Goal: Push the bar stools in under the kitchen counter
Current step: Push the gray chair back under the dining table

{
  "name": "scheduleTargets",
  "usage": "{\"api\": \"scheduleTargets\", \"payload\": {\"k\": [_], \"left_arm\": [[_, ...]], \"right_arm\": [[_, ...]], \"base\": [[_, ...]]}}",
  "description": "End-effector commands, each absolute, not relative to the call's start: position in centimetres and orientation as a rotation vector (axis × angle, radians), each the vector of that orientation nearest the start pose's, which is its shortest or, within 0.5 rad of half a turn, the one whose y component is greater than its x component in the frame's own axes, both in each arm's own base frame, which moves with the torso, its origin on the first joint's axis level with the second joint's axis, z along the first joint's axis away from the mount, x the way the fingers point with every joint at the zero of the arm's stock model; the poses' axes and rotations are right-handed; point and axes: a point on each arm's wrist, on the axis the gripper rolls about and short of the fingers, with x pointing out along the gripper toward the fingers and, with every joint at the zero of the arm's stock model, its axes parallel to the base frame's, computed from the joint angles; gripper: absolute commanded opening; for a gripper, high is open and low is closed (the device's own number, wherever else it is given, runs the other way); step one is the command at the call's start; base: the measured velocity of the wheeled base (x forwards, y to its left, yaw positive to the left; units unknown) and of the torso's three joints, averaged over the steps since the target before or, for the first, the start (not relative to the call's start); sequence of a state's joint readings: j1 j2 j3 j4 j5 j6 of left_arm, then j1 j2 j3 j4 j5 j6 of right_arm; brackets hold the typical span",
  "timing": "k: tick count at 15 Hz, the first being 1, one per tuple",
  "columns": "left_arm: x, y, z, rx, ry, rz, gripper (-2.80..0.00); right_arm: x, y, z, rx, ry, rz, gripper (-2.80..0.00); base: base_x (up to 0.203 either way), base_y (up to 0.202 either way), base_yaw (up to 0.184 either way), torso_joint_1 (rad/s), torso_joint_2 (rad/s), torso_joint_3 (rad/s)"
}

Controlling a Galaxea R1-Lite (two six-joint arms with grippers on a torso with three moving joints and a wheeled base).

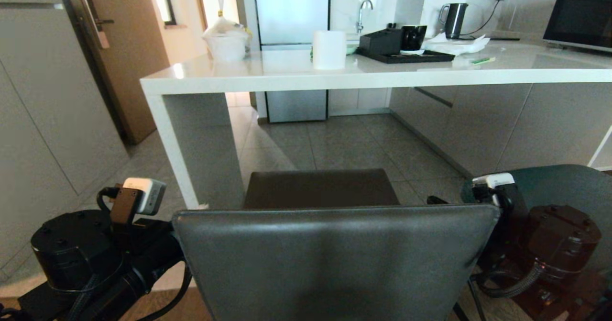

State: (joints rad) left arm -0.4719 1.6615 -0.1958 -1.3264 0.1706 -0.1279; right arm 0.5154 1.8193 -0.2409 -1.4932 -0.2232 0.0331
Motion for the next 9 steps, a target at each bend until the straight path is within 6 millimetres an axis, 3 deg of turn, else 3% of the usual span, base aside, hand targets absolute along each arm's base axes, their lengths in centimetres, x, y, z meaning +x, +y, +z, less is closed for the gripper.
{"api": "scheduleTargets", "payload": {"k": [1, 4, 9], "left_arm": [[19.6, -10.1, 11.8, -0.085, 0.151, -0.312, -2.80], [19.3, -10.6, 12.0, -0.085, 0.145, -0.336, -2.80], [19.4, -11.1, 11.5, -0.078, 0.169, -0.355, -2.80]], "right_arm": [[22.5, 13.5, 10.9, 0.010, 0.057, 0.328, -2.80], [24.0, 14.7, 10.2, 0.001, 0.062, 0.326, -2.80], [25.3, 15.4, 11.1, 0.010, 0.038, 0.329, -2.80]], "base": [[0.000, 0.000, 0.000, 0.000, 0.00, 0.000], [0.000, 0.000, 0.000, 0.000, 0.00, 0.000], [0.000, 0.000, 0.000, 0.000, 0.00, 0.000]]}}
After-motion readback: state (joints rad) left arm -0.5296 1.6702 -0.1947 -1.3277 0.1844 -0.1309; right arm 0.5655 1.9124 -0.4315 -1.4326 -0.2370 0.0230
